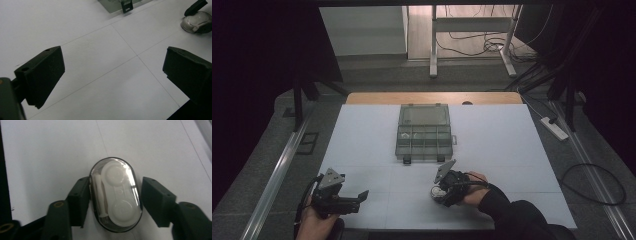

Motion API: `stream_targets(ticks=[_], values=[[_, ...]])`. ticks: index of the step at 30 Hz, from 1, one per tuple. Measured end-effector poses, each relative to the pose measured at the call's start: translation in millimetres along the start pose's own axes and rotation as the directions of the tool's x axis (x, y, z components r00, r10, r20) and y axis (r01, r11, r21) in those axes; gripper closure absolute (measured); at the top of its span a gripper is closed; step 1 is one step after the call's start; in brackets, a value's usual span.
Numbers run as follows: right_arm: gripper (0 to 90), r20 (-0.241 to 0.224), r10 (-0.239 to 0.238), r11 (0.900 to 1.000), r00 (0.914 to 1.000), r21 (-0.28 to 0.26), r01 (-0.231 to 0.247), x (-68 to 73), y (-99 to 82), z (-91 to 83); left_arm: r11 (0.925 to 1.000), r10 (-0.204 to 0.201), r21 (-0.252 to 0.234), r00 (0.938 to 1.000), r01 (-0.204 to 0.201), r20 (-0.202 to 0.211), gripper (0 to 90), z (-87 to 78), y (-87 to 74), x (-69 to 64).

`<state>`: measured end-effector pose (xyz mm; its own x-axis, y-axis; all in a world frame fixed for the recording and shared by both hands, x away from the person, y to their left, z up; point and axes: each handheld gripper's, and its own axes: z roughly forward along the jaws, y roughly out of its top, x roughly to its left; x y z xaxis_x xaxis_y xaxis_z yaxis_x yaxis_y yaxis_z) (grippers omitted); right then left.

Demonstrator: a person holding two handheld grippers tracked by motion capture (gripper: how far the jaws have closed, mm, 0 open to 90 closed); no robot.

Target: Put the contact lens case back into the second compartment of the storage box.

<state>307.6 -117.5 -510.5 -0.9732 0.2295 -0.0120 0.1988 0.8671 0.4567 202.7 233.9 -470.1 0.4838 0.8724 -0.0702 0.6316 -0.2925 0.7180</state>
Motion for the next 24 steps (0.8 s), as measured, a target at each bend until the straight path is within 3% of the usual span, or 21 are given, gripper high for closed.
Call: stream_targets(ticks=[7, 14, 24], values=[[48.7, 0.001, 0.002, 0.9999, 1.0, 0.012, -0.002, 1.5, 1.4, -0.9, 1.0, 0.0, 0.0, 1.0, 0.0, -0.001, 3.9, -0.3, -0.1, 0.0], [48.8, 0.015, 0.05, 0.9987, 0.9986, 0.004, -0.05, 0.5, 1.8, -1.6, 1.0, -0.003, -0.007, 1.0, 0.003, 0.003, 4.0, -0.6, -0.5, 0.2], [48.8, 0.01, 0.131, 0.9888, 0.9913, -0.073, -0.13, -3.1, 4.8, -13.1, 1.0, 0.001, -0.005, 1.0, -0.001, 0.002, 4.0, -0.4, -0.2, -0.2]])
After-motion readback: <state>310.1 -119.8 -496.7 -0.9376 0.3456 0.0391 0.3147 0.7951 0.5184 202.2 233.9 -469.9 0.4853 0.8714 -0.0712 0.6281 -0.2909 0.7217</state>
